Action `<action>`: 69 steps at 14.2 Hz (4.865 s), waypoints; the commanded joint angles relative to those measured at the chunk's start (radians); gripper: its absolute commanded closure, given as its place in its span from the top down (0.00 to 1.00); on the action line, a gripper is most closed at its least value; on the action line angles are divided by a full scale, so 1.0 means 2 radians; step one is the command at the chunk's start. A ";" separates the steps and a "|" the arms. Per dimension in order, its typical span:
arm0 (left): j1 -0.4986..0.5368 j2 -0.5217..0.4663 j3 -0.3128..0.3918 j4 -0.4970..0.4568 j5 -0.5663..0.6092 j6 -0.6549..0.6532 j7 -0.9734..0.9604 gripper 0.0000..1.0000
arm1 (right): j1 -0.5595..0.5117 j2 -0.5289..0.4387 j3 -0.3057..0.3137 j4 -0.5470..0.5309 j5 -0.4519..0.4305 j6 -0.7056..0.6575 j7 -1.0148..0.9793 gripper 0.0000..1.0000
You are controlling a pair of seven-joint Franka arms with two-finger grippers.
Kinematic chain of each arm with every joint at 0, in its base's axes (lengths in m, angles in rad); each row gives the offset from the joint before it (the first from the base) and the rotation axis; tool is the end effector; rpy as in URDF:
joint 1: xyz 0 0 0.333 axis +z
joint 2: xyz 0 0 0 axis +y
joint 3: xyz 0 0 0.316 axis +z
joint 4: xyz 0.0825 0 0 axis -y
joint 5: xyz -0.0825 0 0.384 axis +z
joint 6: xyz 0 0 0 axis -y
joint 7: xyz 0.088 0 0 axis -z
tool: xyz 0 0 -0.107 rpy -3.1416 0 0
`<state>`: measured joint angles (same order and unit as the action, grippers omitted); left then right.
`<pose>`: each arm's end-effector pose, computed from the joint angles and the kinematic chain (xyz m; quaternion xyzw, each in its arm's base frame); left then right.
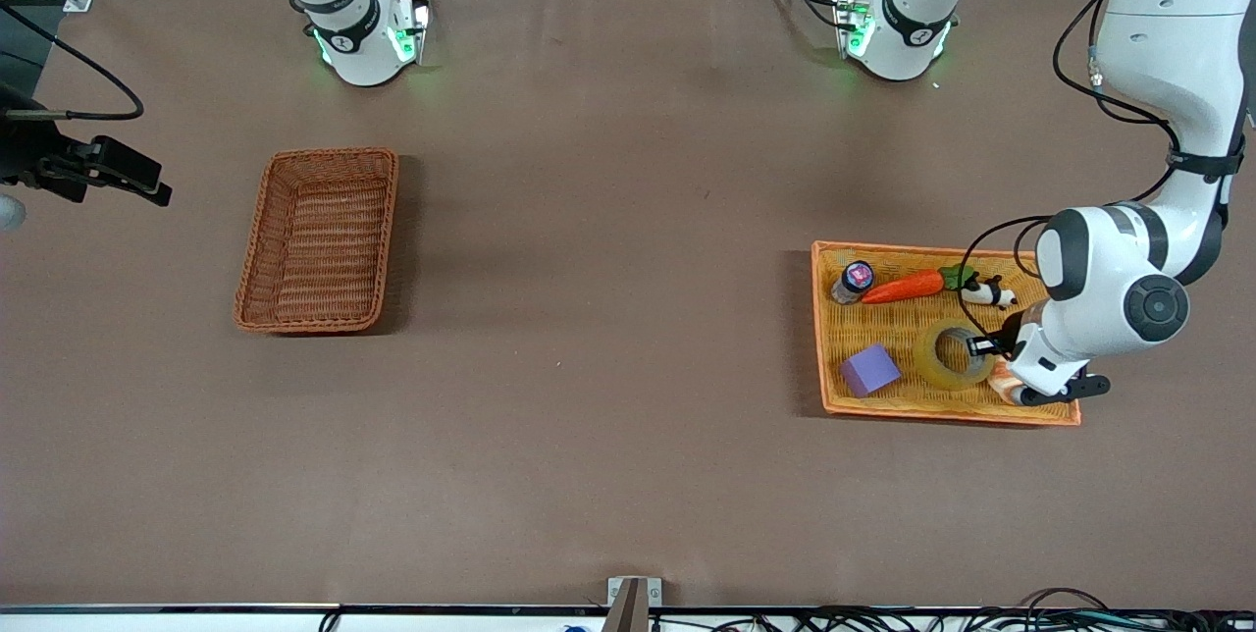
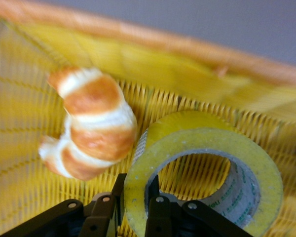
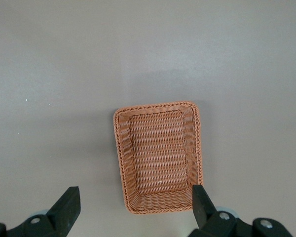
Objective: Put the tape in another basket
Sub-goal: 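Lift the tape roll with the left gripper toward the table middle, then set the tape on the table while the right gripper reaches toward it, then grasp the tape with the right gripper while the left gripper withdraws, then carry the tape with the right gripper into the wicker basket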
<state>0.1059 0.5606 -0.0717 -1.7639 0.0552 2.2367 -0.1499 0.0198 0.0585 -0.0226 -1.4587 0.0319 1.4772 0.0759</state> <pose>0.6522 0.0276 0.2406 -0.9960 -0.0786 0.0428 0.0042 0.5635 0.0025 0.6362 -0.9990 0.0381 0.0205 0.0145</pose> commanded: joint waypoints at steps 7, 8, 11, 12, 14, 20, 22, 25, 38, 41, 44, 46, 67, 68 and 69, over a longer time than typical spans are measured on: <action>-0.007 -0.052 -0.140 0.159 0.007 -0.208 -0.048 0.00 | -0.014 -0.005 -0.001 -0.005 0.009 0.014 0.000 1.00; -0.020 -0.053 -0.157 0.162 0.007 -0.209 -0.066 0.00 | -0.015 -0.005 -0.001 -0.005 0.009 0.013 0.000 1.00; -0.087 -0.045 -0.168 0.171 0.005 -0.208 -0.117 0.00 | -0.015 -0.005 -0.001 -0.005 0.009 0.016 0.000 1.00; -0.117 -0.035 -0.167 0.174 0.005 -0.206 -0.134 0.00 | -0.015 -0.005 -0.001 -0.005 0.009 0.017 0.000 1.00; -0.169 -0.015 -0.165 0.182 0.005 -0.197 -0.192 0.00 | -0.015 -0.005 -0.001 -0.005 0.009 0.015 0.000 1.00; -0.299 0.072 -0.139 0.196 0.021 -0.082 -0.319 0.00 | -0.015 -0.005 -0.001 -0.005 0.009 0.018 0.000 1.00; -0.357 0.101 -0.094 0.218 0.021 -0.060 -0.350 0.00 | -0.015 -0.005 -0.001 -0.005 0.009 0.015 0.001 1.00; -0.413 0.132 -0.049 0.234 0.021 -0.042 -0.358 0.02 | -0.015 -0.005 -0.001 -0.005 0.009 0.016 0.001 1.00; -0.357 -0.015 -0.014 0.229 0.042 -0.152 -0.351 1.00 | 0.082 0.002 0.003 -0.006 0.048 0.053 0.065 1.00; -0.285 -0.097 -0.016 0.229 0.038 -0.228 -0.277 1.00 | 0.165 0.070 0.003 -0.022 0.045 0.115 0.082 1.00; -0.209 -0.153 -0.018 0.229 0.033 -0.288 -0.118 1.00 | 0.237 0.108 0.002 -0.096 0.042 0.240 0.119 1.00; -0.164 -0.185 -0.019 0.229 0.028 -0.326 -0.064 1.00 | 0.274 0.130 0.001 -0.181 0.030 0.362 0.128 1.00; -0.065 -0.243 -0.014 0.207 -0.005 -0.418 0.089 1.00 | 0.304 0.230 -0.031 -0.019 0.029 0.180 0.178 0.00; -0.065 -0.249 -0.014 0.201 -0.005 -0.418 0.089 1.00 | 0.295 0.225 -0.036 -0.005 0.028 0.148 0.173 0.00; -0.064 -0.259 -0.014 0.183 -0.009 -0.412 0.089 1.00 | 0.284 0.203 -0.045 -0.005 0.026 0.115 0.141 0.00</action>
<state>-0.0320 0.0840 -0.0978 -1.3378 0.0480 1.4052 0.0058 0.6359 0.5067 -0.1012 -1.5005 0.1015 1.8122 0.4036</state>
